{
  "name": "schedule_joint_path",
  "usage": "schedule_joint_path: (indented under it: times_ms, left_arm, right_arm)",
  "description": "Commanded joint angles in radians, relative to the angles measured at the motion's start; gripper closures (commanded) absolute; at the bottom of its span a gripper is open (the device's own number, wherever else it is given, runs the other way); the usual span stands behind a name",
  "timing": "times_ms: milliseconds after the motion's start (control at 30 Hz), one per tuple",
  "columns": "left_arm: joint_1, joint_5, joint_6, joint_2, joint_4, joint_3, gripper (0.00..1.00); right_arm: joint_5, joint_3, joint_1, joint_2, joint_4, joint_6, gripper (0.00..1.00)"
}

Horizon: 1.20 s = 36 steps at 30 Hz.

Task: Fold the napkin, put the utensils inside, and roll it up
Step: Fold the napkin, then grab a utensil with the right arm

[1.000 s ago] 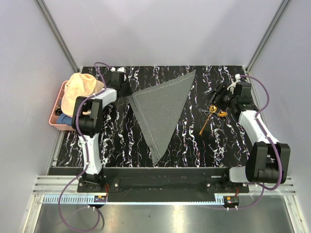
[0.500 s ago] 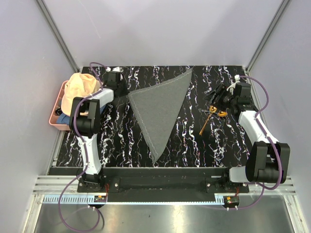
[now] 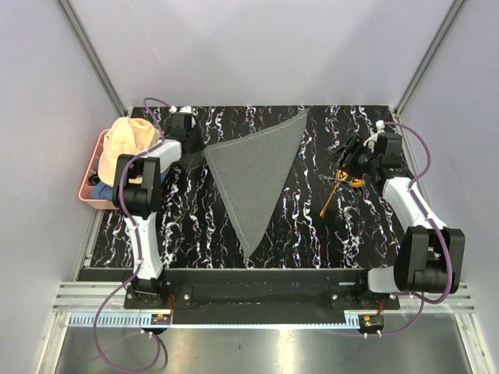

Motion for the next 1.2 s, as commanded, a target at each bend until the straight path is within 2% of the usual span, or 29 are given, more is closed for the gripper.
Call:
schedule_joint_path:
  times_ms: [0, 33, 67, 133, 167, 300, 400, 633, 767, 900, 933, 1167]
  left_arm:
    - [0.009, 0.01, 0.025, 0.019, 0.011, 0.057, 0.9]
    - [0.008, 0.01, 0.024, 0.017, 0.01, 0.059, 0.85]
    - [0.008, 0.009, 0.025, 0.016, 0.004, 0.058, 0.68]
    - [0.008, 0.009, 0.016, 0.0, -0.003, 0.056, 0.5]
    - [0.008, 0.015, 0.01, -0.007, -0.012, 0.051, 0.35]
    - [-0.003, 0.026, -0.024, -0.104, -0.041, 0.042, 0.1]
    - [-0.021, 0.017, -0.015, -0.197, -0.079, 0.044, 0.01]
    - [-0.035, 0.021, 0.021, -0.443, -0.283, -0.004, 0.01]
    - [-0.035, 0.073, 0.065, -0.55, -0.39, -0.034, 0.01]
    - [-0.035, 0.139, 0.134, -0.596, -0.489, -0.065, 0.01]
    - [-0.035, 0.118, 0.148, -0.606, -0.498, -0.074, 0.01]
    - [-0.035, 0.105, 0.133, -0.63, -0.475, -0.122, 0.01]
  right_arm:
    - [0.006, -0.003, -0.002, 0.006, -0.014, -0.024, 0.32]
    - [0.027, -0.003, -0.002, 0.004, -0.022, -0.033, 0.32]
    - [0.04, -0.005, -0.002, 0.001, -0.031, -0.037, 0.32]
    - [0.083, -0.006, -0.002, -0.003, -0.065, -0.05, 0.32]
    - [0.101, -0.005, -0.002, -0.005, -0.08, -0.053, 0.32]
    - [0.234, -0.002, -0.002, 0.006, -0.167, -0.059, 0.31]
    - [0.281, 0.009, -0.005, 0.044, -0.187, -0.062, 0.3]
    - [0.253, 0.047, -0.008, 0.217, -0.204, -0.027, 0.35]
    - [0.337, 0.073, -0.008, 0.265, -0.242, -0.042, 0.39]
    - [0.382, 0.142, -0.008, 0.31, -0.273, -0.042, 0.42]
    - [0.394, 0.153, -0.008, 0.319, -0.273, -0.036, 0.43]
    - [0.4, 0.241, -0.008, 0.46, -0.273, 0.054, 0.41]
